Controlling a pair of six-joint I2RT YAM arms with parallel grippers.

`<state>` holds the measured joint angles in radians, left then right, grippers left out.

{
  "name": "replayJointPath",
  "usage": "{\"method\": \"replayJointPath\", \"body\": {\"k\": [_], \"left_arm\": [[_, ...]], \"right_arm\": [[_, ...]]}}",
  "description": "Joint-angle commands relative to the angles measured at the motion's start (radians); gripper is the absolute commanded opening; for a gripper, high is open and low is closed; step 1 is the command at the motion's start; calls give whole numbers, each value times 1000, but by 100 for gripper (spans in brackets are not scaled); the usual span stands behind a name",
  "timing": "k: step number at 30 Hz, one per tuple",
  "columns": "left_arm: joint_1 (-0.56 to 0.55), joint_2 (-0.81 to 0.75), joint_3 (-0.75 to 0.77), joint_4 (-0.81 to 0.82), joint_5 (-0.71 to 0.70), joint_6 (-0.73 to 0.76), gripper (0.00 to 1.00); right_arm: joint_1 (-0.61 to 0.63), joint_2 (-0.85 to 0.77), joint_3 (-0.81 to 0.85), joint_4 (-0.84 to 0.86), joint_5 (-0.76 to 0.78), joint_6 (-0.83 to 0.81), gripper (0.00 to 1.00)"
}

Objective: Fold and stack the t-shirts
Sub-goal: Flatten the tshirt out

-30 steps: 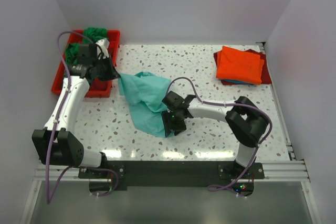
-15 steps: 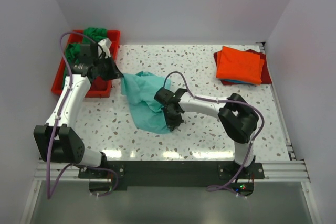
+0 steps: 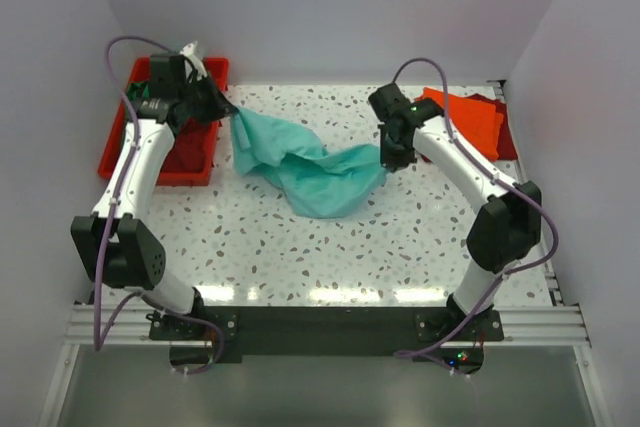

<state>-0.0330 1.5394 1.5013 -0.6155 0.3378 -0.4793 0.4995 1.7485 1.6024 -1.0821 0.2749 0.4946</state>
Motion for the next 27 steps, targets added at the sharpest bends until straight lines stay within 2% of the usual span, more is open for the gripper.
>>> {"method": "replayJointPath", "body": {"k": [1,5,8,10,12,15,19,20,22,27], "left_arm": [[12,86,196,46,-3,-9,0],[28,194,408,17,12,-14,0],[64,282,549,48,156,-74,0],[70,323,635,54,205,-93,0],[71,315,651,89,222,-101,0],[84,210,541,236,244,-116,0],[130,-3,270,466,230,-186,0],[136,-25,240,520,233,-221,0],[145,-76,186,540,230,-231,0],[146,-176,132,505,141,-190,0]], "right_arm": [[-41,22,173,-67,116,-93,0],[-75,98,374,-99,132,-97,0],[-81,144,530,-122,138,-91,0],[-84,157,611,-122,149,-88,0],[-88,154,662,-128,155,-85,0],[-88,88,689,-89,178,-83,0],[-90,-124,483,136,187,-84,0],[-88,-197,450,167,188,-82,0],[-88,-251,383,224,190,-80,0],[-88,-374,337,243,217,-73,0]]}}
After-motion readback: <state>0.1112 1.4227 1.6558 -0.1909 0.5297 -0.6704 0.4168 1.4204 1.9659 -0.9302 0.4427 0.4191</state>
